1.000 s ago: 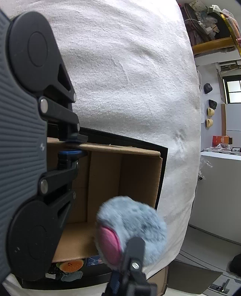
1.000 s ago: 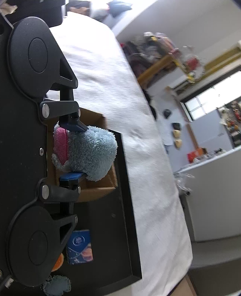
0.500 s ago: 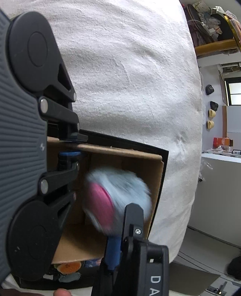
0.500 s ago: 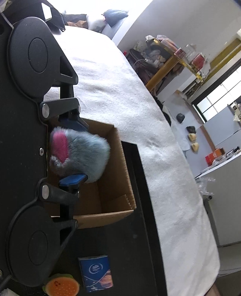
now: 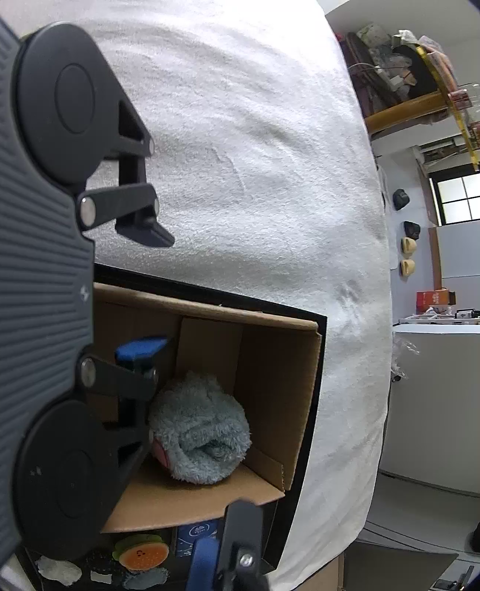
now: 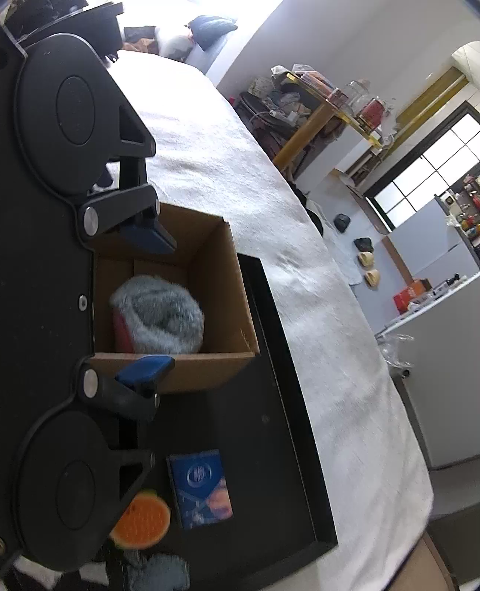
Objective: Organize soft objects
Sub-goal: 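Carry the plush toy with the right gripper into the cardboard box and release, then move the right gripper to the white crumpled tissue and grasp it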
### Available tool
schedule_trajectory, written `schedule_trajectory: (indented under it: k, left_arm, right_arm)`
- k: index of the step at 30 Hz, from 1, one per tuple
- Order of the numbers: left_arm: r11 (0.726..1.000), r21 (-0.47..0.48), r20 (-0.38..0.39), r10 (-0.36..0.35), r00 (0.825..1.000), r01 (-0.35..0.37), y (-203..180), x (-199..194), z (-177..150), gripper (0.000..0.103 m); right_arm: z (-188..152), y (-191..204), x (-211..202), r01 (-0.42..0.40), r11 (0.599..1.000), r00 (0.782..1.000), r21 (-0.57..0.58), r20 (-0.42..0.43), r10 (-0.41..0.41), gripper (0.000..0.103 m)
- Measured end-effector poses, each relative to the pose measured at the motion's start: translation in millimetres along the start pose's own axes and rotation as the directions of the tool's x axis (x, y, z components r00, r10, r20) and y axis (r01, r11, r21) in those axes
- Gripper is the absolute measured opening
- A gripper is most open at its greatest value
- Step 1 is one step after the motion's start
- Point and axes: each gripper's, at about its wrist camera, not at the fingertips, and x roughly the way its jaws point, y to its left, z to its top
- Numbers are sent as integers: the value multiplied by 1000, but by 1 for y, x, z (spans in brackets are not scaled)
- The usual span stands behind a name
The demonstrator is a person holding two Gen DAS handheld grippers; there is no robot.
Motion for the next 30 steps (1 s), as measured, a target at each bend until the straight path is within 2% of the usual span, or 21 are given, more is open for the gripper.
schedule_trajectory:
  k: [7,11,14,19,24,30]
  left_arm:
    - [1000,-2,8,22,1000,-22,-4,-17,-3,67]
    - [999,-2,26,53,998,-53,-6,-27,-3,67]
    - [998,-5,12,59,998,-59,-6,-30,-3,68]
    - [999,-21,-28,29,999,-29,-4,-35,-4,68]
    - [999,2,-18,40,999,-40,-9,-47,-9,68]
    - [997,39,-11,66,998,-66,-16,-54,-15,68]
  right_arm:
    - [-12,-20,-23,67,998,997,-14,42,-67,74]
    - [-19,-38,-37,91,996,993,10,75,-92,81]
    - [-24,-49,-47,108,994,990,21,94,-109,85]
    - [-35,-66,-61,141,990,981,29,129,-144,93]
    - [-47,-82,-71,160,985,975,64,148,-168,95]
    - [-66,-94,-78,223,971,951,85,198,-236,98]
